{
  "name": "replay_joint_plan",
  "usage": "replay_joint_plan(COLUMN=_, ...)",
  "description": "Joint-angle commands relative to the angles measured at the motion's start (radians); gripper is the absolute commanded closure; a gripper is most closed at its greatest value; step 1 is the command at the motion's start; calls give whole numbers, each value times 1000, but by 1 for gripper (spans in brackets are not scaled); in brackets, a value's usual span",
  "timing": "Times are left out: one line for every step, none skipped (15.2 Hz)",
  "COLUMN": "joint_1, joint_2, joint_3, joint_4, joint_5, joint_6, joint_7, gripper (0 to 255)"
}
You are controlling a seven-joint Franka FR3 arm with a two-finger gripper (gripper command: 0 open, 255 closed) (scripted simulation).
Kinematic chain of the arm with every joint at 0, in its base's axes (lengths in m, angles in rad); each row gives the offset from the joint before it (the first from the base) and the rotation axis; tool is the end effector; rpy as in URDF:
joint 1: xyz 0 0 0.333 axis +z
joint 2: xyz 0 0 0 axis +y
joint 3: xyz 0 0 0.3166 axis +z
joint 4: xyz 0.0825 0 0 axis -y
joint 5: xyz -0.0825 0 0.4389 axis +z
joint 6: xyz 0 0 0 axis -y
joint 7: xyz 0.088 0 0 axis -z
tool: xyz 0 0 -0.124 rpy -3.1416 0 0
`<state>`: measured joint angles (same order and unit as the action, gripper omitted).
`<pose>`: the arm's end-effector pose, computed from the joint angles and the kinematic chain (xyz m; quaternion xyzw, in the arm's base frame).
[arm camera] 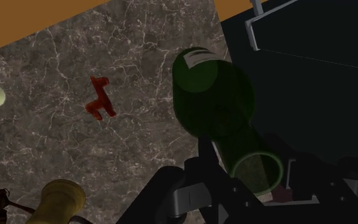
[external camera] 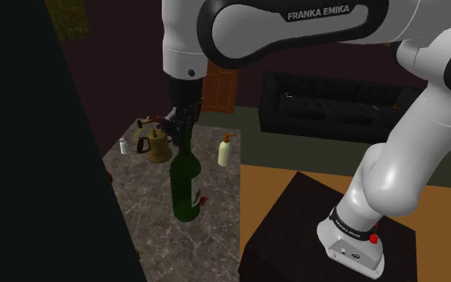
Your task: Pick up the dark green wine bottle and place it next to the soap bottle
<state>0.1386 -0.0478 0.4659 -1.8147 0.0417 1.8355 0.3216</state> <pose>0.4983 0.3539 0.5277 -0.9901 -0.1362 -0.0242 0.0227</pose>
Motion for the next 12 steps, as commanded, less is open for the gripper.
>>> replay_joint_plan(joint_1=0, joint_2=3, joint_3=0, joint_4=33, joint_5=-2, joint_6=-30, joint_7=2, gripper=255)
replay_joint_plan(joint_1=0, joint_2=4, joint_3=0, joint_4=47, joint_5=-2, joint_6=-44, joint_7=2, gripper=255)
replay_joint_plan(joint_1=0, joint_2=5, joint_3=0, joint_4=62, joint_5=-3, joint_6=-57, joint_7=3, gripper=255)
replay_joint_plan(joint_1=0, joint_2=6, joint_3=0, joint_4=77, joint_5=-4, joint_6=-71, joint_7=4, gripper=255)
replay_joint_plan(joint_1=0, joint_2=8, joint_3=0, joint_4=92, joint_5=-5, joint_6=-85, joint_7=4, gripper=255)
replay_joint_plan(joint_1=0, joint_2=10, joint_3=0, joint_4=108, joint_5=-6, joint_6=-99, joint_7=5, gripper=255)
replay_joint_plan(joint_1=0, joint_2=12, joint_3=1, joint_4=124, joint_5=-7, joint_6=-113, joint_7=6, gripper=255)
replay_joint_plan(joint_1=0, joint_2=15, joint_3=1, joint_4=140, joint_5=-8, joint_6=-126, joint_7=7, gripper=255)
replay_joint_plan(joint_1=1, joint_2=17, joint_3=1, joint_4=156, joint_5=-9, joint_6=-140, joint_7=9, gripper=255)
replay_joint_plan(joint_1=1, joint_2=20, joint_3=2, joint_4=173, joint_5=-11, joint_6=-155, joint_7=10, gripper=255)
replay_joint_plan(joint_1=1, joint_2=24, joint_3=2, joint_4=190, joint_5=-12, joint_6=-169, joint_7=11, gripper=255)
replay_joint_plan(joint_1=2, joint_2=27, joint_3=3, joint_4=206, joint_5=-14, joint_6=-181, joint_7=12, gripper=255)
